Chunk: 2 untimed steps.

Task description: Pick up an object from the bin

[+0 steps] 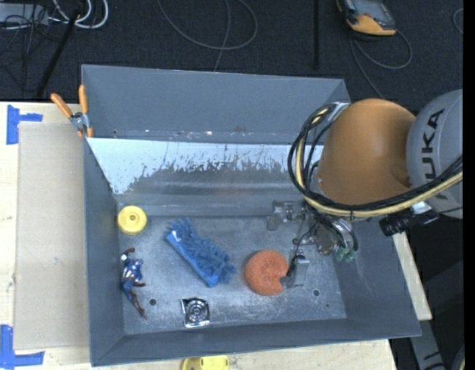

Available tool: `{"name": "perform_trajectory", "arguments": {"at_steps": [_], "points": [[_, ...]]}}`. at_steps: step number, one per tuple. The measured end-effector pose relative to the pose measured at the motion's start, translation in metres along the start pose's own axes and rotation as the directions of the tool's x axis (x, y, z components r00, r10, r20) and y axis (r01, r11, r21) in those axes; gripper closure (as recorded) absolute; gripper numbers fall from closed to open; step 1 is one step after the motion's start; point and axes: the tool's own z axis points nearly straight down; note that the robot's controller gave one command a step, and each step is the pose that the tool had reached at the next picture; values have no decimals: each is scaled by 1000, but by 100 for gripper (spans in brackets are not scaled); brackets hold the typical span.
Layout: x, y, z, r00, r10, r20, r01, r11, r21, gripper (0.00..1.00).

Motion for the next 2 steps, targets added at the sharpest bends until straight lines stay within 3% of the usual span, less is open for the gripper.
{"name": "perform_trajectory", "arguments": {"at_steps": [1,2], "points": [[-1,0,-4,1000,1,8,-1,1000,0,0],[-21,12,32,998,-52,16,52,999,1,0]]}}
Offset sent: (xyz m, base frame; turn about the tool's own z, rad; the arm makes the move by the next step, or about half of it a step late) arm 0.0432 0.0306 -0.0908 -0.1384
